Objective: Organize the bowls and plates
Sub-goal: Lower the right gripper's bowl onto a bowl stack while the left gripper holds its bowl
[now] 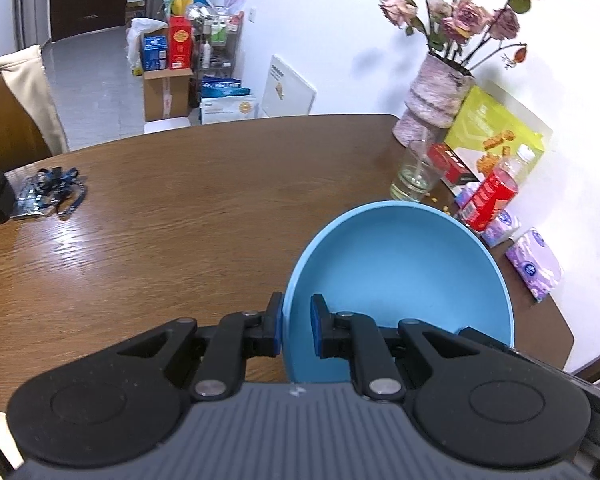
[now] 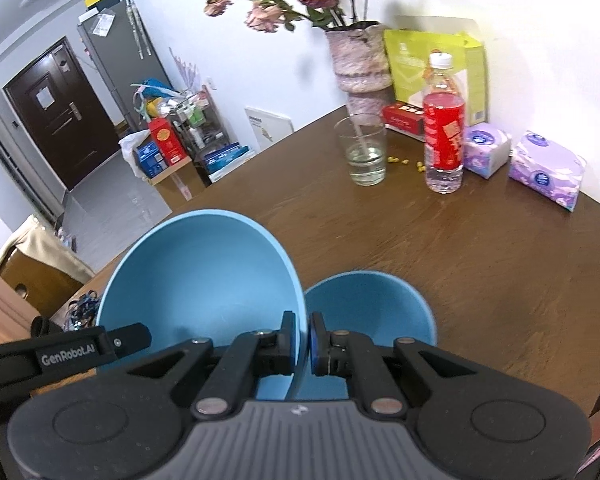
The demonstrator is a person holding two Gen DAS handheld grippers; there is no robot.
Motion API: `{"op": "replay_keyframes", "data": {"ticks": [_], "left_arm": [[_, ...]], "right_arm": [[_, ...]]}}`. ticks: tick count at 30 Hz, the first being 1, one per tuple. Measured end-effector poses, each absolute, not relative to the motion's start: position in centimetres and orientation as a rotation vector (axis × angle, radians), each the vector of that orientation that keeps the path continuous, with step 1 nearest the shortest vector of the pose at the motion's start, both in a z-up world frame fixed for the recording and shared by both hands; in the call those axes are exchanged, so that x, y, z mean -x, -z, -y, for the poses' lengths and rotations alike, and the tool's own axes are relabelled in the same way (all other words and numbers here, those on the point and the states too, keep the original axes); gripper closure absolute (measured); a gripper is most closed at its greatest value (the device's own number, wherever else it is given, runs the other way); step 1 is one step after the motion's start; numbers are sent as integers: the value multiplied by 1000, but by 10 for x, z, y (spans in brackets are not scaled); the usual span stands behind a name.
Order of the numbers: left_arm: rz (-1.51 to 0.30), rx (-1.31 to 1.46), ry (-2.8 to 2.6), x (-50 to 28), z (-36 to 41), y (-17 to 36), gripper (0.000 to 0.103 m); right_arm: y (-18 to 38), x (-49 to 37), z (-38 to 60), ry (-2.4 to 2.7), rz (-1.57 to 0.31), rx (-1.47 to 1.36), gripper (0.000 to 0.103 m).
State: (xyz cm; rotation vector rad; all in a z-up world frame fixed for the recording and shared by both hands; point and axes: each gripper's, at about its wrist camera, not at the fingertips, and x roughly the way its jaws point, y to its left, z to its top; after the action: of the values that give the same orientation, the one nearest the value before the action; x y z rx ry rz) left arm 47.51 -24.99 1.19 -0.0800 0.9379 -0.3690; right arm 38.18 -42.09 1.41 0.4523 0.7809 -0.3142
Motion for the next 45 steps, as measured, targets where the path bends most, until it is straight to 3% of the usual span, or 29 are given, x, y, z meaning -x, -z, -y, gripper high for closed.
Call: {"op": "replay_keyframes", "data": {"ticks": [19, 45], "left_arm": [[-995, 74, 390, -472, 314, 13, 89], [-1044, 72, 308, -474, 328, 55, 89]], "right_arm": [[5, -378, 487, 352, -827, -446, 96], [38, -401, 482, 286, -916, -204, 96]]}}
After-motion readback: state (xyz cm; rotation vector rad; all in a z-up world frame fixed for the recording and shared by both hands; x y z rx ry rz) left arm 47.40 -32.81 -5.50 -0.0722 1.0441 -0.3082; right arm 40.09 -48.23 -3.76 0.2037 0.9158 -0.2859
